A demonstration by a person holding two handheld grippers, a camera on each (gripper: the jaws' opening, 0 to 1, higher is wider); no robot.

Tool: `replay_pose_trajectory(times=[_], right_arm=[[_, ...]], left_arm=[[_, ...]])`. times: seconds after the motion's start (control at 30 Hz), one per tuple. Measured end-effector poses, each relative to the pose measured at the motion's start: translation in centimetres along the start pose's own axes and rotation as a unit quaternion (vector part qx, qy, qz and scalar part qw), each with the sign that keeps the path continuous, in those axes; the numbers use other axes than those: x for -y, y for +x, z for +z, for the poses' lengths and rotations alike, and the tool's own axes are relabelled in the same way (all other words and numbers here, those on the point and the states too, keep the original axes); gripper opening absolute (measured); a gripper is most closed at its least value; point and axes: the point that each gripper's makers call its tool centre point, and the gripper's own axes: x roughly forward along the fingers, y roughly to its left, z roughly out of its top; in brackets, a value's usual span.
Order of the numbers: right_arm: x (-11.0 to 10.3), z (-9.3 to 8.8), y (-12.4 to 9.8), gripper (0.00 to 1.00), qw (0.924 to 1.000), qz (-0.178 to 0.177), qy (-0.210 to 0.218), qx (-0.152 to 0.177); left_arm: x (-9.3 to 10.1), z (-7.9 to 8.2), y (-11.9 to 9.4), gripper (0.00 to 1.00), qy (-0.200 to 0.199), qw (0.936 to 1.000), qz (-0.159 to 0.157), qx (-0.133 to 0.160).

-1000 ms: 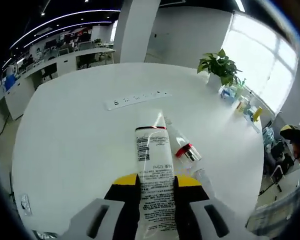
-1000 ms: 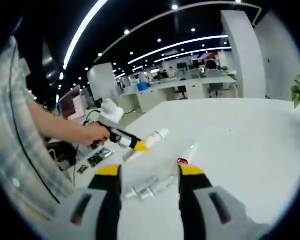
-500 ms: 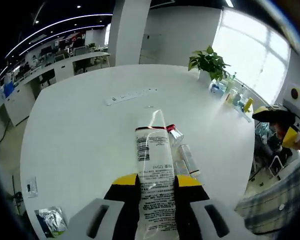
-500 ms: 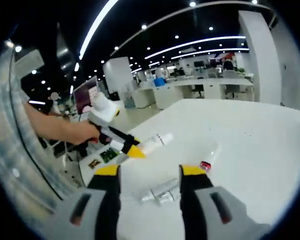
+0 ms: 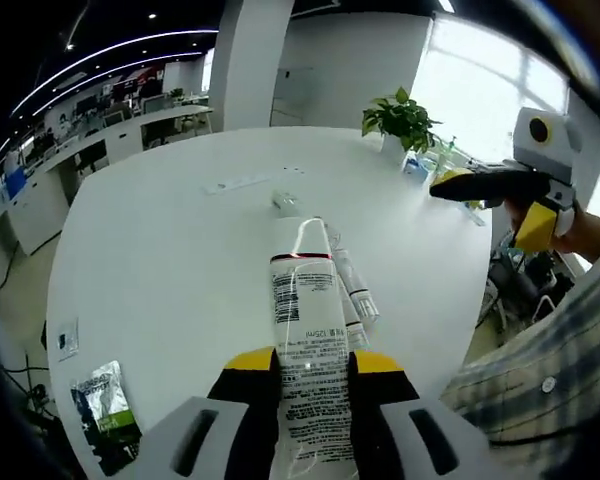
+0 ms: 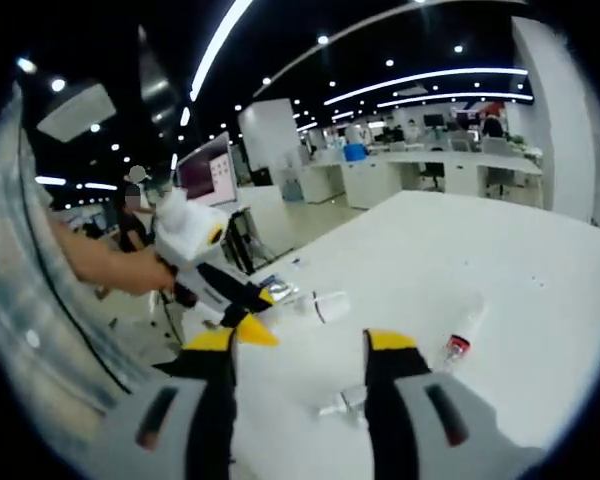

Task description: Arrange the skincare products in the storage area until every visible bottle or jar stands upright without overlapping.

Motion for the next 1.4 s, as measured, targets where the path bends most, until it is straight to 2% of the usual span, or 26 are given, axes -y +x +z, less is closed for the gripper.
replay_pose_trajectory(times=[0.17, 0.47, 0.63, 0.67, 0.73, 0.8, 0.9, 1.03, 1.1, 1.2, 1.27, 1.4], right_arm=[[0.1, -0.3, 0.7, 0.49, 0.9994, 0.008, -0.024, -0.024], [1.2, 0.4, 0.1, 0.52, 0.9978, 0.021, -0.057, -0.028], [1.2, -0.7, 0.1, 0.57, 0.9892, 0.029, -0.126, -0.068], [0.9, -1.4, 0.2, 0.59, 0.9866, 0.041, -0.132, -0.086], [0.3, -2.3, 0.2, 0.61, 0.9850, 0.062, -0.112, -0.115], [0.1, -2.8, 0.2, 0.60, 0.9786, 0.075, -0.138, -0.133], [0.4, -3.7, 0.2, 0.61, 0.9710, 0.075, -0.163, -0.158], [0.6, -4.2, 0.1, 0.62, 0.9643, 0.079, -0.183, -0.175], [0.8, -4.6, 0.1, 0.63, 0.9567, 0.079, -0.206, -0.190], [1.0, -5.5, 0.1, 0.64, 0.9391, 0.084, -0.250, -0.220], [0.8, -6.0, 0.3, 0.65, 0.9304, 0.093, -0.268, -0.232], [0.4, -7.0, 0.6, 0.63, 0.9173, 0.105, -0.288, -0.254]], left_arm=[[0.9, -0.2, -0.5, 0.24, -0.001, 0.9999, -0.015, 0.005], [2.4, -0.8, -0.3, 0.24, 0.033, 0.9990, -0.027, -0.009], [4.1, -1.4, 0.3, 0.24, 0.078, 0.9954, -0.044, -0.033], [4.2, -1.5, 0.4, 0.24, 0.084, 0.9947, -0.047, -0.036], [4.8, -1.4, 0.7, 0.25, 0.098, 0.9928, -0.056, -0.041], [5.3, -1.2, 1.1, 0.24, 0.102, 0.9914, -0.069, -0.043], [5.9, -0.9, 1.7, 0.24, 0.113, 0.9894, -0.077, -0.050], [6.7, -0.7, 2.1, 0.25, 0.142, 0.9844, -0.087, -0.058], [7.0, -0.7, 2.3, 0.24, 0.160, 0.9811, -0.087, -0.067], [7.4, -0.7, 2.4, 0.24, 0.185, 0.9757, -0.091, -0.075], [7.8, -0.6, 2.4, 0.24, 0.195, 0.9730, -0.098, -0.075], [8.3, -0.6, 2.4, 0.24, 0.229, 0.9649, -0.099, -0.083]])
